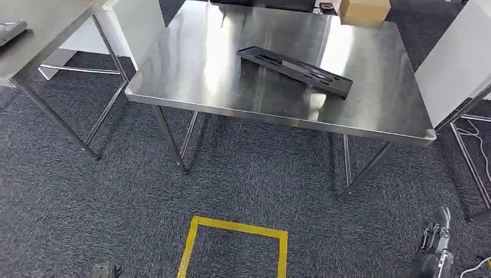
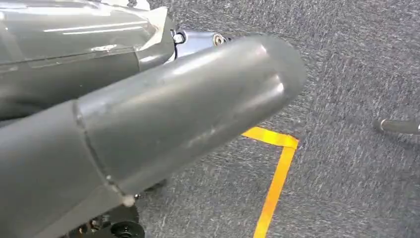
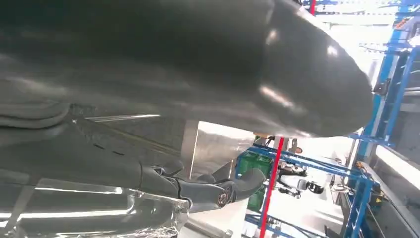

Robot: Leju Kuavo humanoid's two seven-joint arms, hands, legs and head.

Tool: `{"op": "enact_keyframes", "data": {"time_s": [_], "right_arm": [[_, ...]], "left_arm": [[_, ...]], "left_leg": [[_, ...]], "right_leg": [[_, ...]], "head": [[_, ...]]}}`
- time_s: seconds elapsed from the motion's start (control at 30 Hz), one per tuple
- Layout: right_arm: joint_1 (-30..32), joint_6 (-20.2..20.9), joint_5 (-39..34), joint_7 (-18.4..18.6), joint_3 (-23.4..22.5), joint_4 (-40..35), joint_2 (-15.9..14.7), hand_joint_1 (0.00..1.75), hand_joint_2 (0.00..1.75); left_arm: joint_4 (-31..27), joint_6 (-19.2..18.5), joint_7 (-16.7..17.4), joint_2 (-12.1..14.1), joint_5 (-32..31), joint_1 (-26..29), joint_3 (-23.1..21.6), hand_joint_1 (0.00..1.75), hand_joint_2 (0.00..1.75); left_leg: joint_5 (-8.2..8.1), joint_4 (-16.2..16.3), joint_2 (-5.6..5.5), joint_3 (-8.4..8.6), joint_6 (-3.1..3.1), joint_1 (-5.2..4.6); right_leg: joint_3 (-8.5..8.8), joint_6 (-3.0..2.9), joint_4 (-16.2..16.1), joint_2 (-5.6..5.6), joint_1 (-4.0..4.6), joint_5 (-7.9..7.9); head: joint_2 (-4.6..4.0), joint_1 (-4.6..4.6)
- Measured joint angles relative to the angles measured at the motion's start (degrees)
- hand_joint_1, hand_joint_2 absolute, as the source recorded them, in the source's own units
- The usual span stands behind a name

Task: Take the parts from the cabinet and place them on the table.

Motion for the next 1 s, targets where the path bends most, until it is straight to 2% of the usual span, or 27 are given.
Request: {"op": "enact_keyframes", "data": {"time_s": [0.1,0.13,0.17,0.2,0.23,0.27,0.3,0.33,0.37,0.4,0.47,0.5,0.53,0.57,0.6,0.63,0.67,0.7,0.73,0.77,0.8,0.83,0.87,0.9,0.93,0.97,1.0], "right_arm": [[-0.6,0.2,-0.4,0.1,-0.3,0.7,0.0,0.00,0.00],[-0.6,0.2,-0.4,0.1,-0.4,1.0,0.0,0.00,0.00],[-0.9,0.2,-0.5,0.1,-0.4,1.3,0.1,0.00,0.00],[-1.3,0.2,-0.5,0.1,-0.5,1.7,0.3,0.00,0.00],[-1.7,0.2,-0.5,0.2,-0.5,2.2,0.3,0.00,0.00],[-2.0,0.2,-0.4,0.2,-0.5,2.7,0.4,0.00,0.00],[-2.3,0.3,-0.3,0.4,-0.5,3.2,0.4,0.00,0.00],[-2.6,0.3,-0.2,0.6,-0.5,3.8,0.4,0.00,0.00],[-3.1,-0.1,0.6,1.0,-0.5,4.7,0.5,0.00,0.00],[-3.8,-1.0,1.7,1.4,-0.5,5.5,0.5,0.00,0.00],[-5.2,-3.0,3.9,2.4,-0.5,7.2,0.7,0.00,0.00],[-6.0,-3.7,4.5,3.0,-0.5,8.0,0.8,0.00,0.00],[-7.0,-3.9,4.7,3.4,-0.5,9.1,0.8,0.00,0.00],[-7.8,-4.0,4.7,3.7,-0.6,10.0,0.8,0.00,0.00],[-8.4,-4.2,4.6,4.1,-0.6,11.3,0.9,0.00,0.00],[-8.8,-4.4,4.6,4.3,-0.7,12.3,0.9,0.00,0.00],[-9.3,-4.5,4.6,4.3,-0.9,13.2,0.8,0.00,0.00],[-9.6,-4.7,4.4,4.3,-1.0,14.0,0.8,0.00,0.00],[-10.0,-4.9,4.2,4.3,-1.1,14.8,0.8,0.00,0.00],[-10.3,-5.1,4.0,4.3,-1.2,15.7,0.7,0.00,0.00],[-10.5,-5.2,3.8,4.2,-1.4,16.5,0.7,0.00,0.00],[-10.6,-5.4,3.5,4.2,-1.6,17.3,0.5,0.00,0.00],[-10.6,-5.5,3.5,4.2,-1.7,17.8,0.5,0.00,0.00],[-10.6,-5.6,3.5,4.1,-1.8,18.4,0.4,0.00,0.00],[-10.8,-6.1,3.5,4.0,-1.9,19.0,0.3,0.00,0.00],[-11.0,-6.4,3.5,4.0,-2.0,19.4,0.3,0.00,0.00],[-11.3,-6.6,3.6,4.0,-2.1,19.8,0.2,0.00,0.00]], "left_arm": [[0.0,0.1,0.0,0.0,0.0,-0.2,0.0,0.00,0.00],[0.0,0.1,0.0,0.0,0.0,-0.2,0.0,0.00,0.00],[0.0,0.2,0.0,0.4,0.0,-0.2,0.0,0.00,0.00],[0.0,0.2,-0.1,0.3,0.0,-0.1,0.0,0.00,0.00],[0.0,0.2,-0.2,0.4,0.1,-0.1,0.0,0.00,0.00],[0.0,0.2,-0.4,0.5,0.2,-0.1,0.0,0.00,0.00],[0.0,0.3,-0.5,0.5,0.4,-0.1,0.0,0.00,0.00],[0.0,0.3,-0.6,0.5,0.6,0.0,0.1,0.00,0.00],[0.0,0.4,-0.8,0.5,0.7,0.1,0.1,0.00,0.00],[0.0,0.5,-0.9,0.5,0.8,0.1,0.2,0.00,0.00],[0.0,0.5,-1.2,0.6,1.1,0.1,0.3,0.00,0.00],[0.0,0.5,-1.2,0.6,1.1,0.1,0.3,0.00,0.00],[0.0,0.5,-1.3,0.7,1.1,0.2,0.4,0.00,0.00],[0.0,0.5,-1.4,0.7,1.1,0.4,0.6,0.00,0.00],[0.0,0.5,-1.4,0.8,1.1,0.6,0.9,0.00,0.00],[0.1,0.5,-1.4,0.8,1.1,0.7,1.1,0.00,0.00],[0.1,0.5,-1.4,0.8,1.1,0.6,1.2,0.00,0.00],[0.1,0.5,-1.4,0.7,1.1,0.7,1.2,0.00,0.00],[0.1,0.4,-1.4,0.9,1.0,0.7,1.2,0.00,0.00],[0.1,0.4,-1.4,0.9,0.8,0.7,1.3,0.00,0.00],[0.1,0.4,-1.4,0.9,0.6,0.7,1.3,0.00,0.00],[0.1,0.4,-1.4,0.9,0.6,0.9,1.4,0.00,0.00],[0.1,0.4,-1.4,0.9,0.6,1.0,1.4,0.00,0.00],[0.2,0.3,-1.4,0.9,0.5,1.1,1.5,0.00,0.00],[0.2,0.3,-1.4,0.9,0.5,1.2,1.5,0.00,0.00],[0.3,0.2,-1.4,0.9,0.5,1.2,1.6,0.00,0.00],[0.3,0.2,-1.4,0.9,0.3,1.2,1.6,0.00,0.00]], "left_leg": [[1.31,-0.3,0.06,-0.03,-0.96,0.27],[1.56,-0.2,-0.01,-0.12,-1.31,0.25],[-0.04,0.8,-0.25,-0.66,-1.58,0.66],[-2.93,3.0,-0.18,-1.19,-1.90,0.69],[-6.32,6.7,-0.21,-2.21,-2.13,0.84],[-9.24,10.9,-0.24,-3.36,-2.40,0.84],[-11.15,15.1,-0.23,-4.43,-2.65,0.91],[-11.31,17.2,-0.22,-4.50,-2.85,1.01],[-9.87,16.3,-0.18,-3.15,-2.96,1.16],[-7.98,13.4,-0.18,-0.94,-3.04,1.34],[-4.85,4.1,-0.15,5.14,-3.05,1.59],[-6.62,1.7,-0.28,6.64,-2.93,1.19],[-6.31,1.2,-0.41,6.27,-2.50,1.02],[-6.32,1.0,-0.41,5.98,-2.46,0.93],[-6.29,1.1,-0.40,5.77,-2.11,0.69],[-5.73,0.7,-0.36,5.37,-1.31,0.72],[-5.10,0.2,-0.11,5.20,-0.43,1.04],[-4.65,0.2,-0.15,4.63,0.19,0.90],[-4.21,0.2,-0.11,4.05,0.80,0.86],[-3.66,0.2,-0.06,3.35,0.90,0.77],[-3.21,0.2,-0.05,2.69,0.89,0.67],[-2.72,0.2,-0.04,2.08,0.85,0.64],[-2.31,0.3,-0.04,1.54,0.74,0.64],[-1.92,0.3,-0.04,1.07,0.61,0.65],[-1.47,0.3,-0.06,0.60,0.38,0.66],[-1.09,0.3,-0.08,0.28,0.11,0.67],[-0.73,0.4,-0.08,0.02,-0.32,0.56]], "right_leg": [[-1.76,-0.87,0.6,0.11,0.43,0.70],[-1.93,-1.47,0.4,0.10,0.19,1.14],[-1.98,-2.03,0.2,-0.31,-0.78,1.63],[-2.35,-2.52,0.2,-0.28,-0.58,2.05],[-2.79,-3.32,0.3,-0.37,-0.53,2.50],[-3.32,-3.43,0.3,-0.40,-0.40,2.90],[-3.96,-3.37,0.4,-0.42,-0.34,3.32],[-4.32,-3.32,0.6,-0.47,-0.32,3.71],[-5.02,-3.11,0.9,-0.50,-0.34,4.13],[-5.68,-2.87,1.3,-0.47,-0.42,4.30],[-6.93,-2.57,2.6,-0.42,-0.56,4.41],[-7.78,-2.29,3.1,-0.48,-0.23,4.57],[-8.14,-1.93,3.2,-0.52,-0.22,4.82],[-8.28,-1.35,3.4,-0.50,-0.16,5.21],[-8.55,-0.77,3.2,-0.50,-0.27,5.60],[-8.81,-0.19,3.1,-0.44,0.07,5.95],[-9.20,-0.13,3.8,-0.46,-0.29,5.09],[-10.33,-0.50,5.5,-0.24,-0.24,3.29],[-11.84,-1.04,9.1,-0.14,-0.32,0.63],[-13.59,-1.34,14.2,-0.09,-0.37,-2.03],[-14.93,-1.32,18.3,-0.08,-0.42,-3.70],[-15.34,-0.92,20.9,-0.07,-0.44,-4.19],[-14.42,-0.46,20.5,-0.08,-0.46,-3.60],[-12.35,0.15,17.9,-0.08,-0.46,-2.31],[-8.94,0.75,12.8,-0.09,-0.53,-0.40],[-5.49,1.00,7.4,-0.09,-0.74,0.93],[-2.80,0.58,2.6,-0.05,-0.78,0.24]], "head": [[0.00,-0.13],[0.00,-0.22],[0.00,0.07],[0.00,-0.16],[0.00,-0.22],[0.00,-0.29],[0.00,-0.28],[0.00,-0.24],[0.00,-0.31],[0.00,-0.28],[0.00,-0.33],[0.00,-0.35],[0.00,-0.15],[0.00,-0.26],[0.00,-0.26],[0.00,-0.15],[0.00,-0.24],[0.00,-0.11],[0.00,0.04],[0.00,0.07],[0.00,0.00],[0.00,0.13],[0.00,0.04],[0.00,0.15],[0.00,0.11],[0.00,0.11],[0.00,0.15]]}}
